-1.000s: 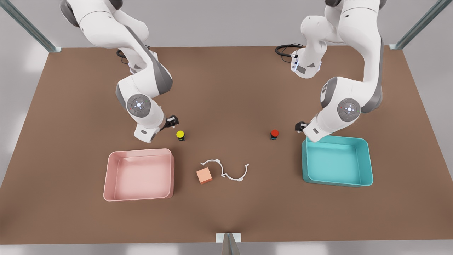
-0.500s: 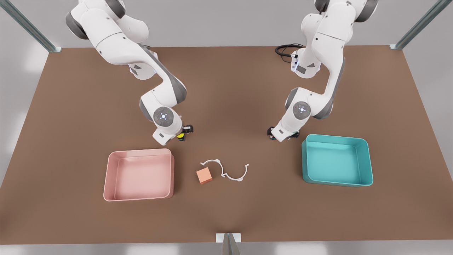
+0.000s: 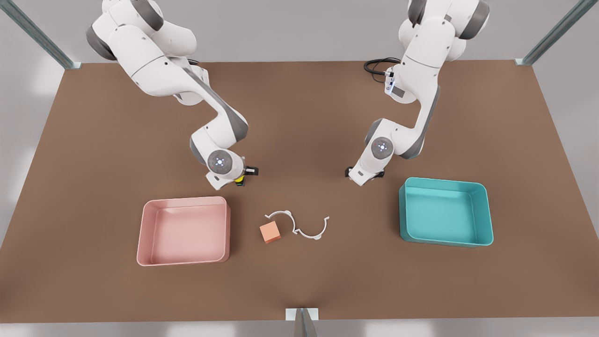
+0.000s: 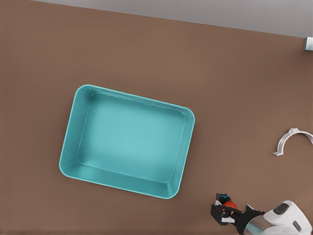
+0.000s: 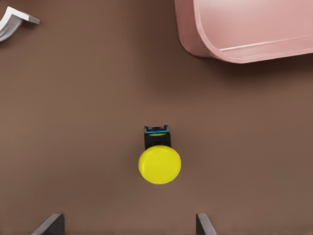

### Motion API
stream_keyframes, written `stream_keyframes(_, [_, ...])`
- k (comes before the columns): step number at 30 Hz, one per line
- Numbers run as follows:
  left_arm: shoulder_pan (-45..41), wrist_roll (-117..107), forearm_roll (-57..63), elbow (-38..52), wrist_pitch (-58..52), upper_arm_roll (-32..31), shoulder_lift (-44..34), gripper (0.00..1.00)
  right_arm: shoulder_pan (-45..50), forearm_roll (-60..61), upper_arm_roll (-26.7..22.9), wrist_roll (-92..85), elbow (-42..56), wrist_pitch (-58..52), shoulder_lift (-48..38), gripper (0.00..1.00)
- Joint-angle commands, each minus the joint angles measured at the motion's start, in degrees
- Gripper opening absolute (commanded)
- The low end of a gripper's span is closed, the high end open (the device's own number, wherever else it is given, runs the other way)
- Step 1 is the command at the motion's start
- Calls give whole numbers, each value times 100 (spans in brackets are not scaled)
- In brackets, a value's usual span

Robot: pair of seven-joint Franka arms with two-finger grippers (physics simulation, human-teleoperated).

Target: Place the red button in the blue storage box with the left arm, and place the yellow button in the pink storage box with the right arm

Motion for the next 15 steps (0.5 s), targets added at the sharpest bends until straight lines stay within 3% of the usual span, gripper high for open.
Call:
stream_keyframes(1, [-1,-575,12,-35,40,0,4,100,5,13,13,768,-20,114,40,98])
stream_keyframes(3, [-1,-575,12,-79,40,0,4,99,-4,13,13,768,-186,263,48,89])
stream_keyframes(5, [8,-566,21,-79,40,0,13,77,-22,13,4,768,-195,272,48,87])
stream_keyframes(6, [8,-566,21,-79,40,0,13,73,-39,4,4,760,-283,377,48,87])
stream_keyframes(12, [17,-548,21,-61,181,0,180,69,-180,-5,13,654,-810,1071,57,88])
stream_keyframes(15, [17,-557,21,-61,181,0,188,57,-197,-48,-31,514,-749,1327,75,91])
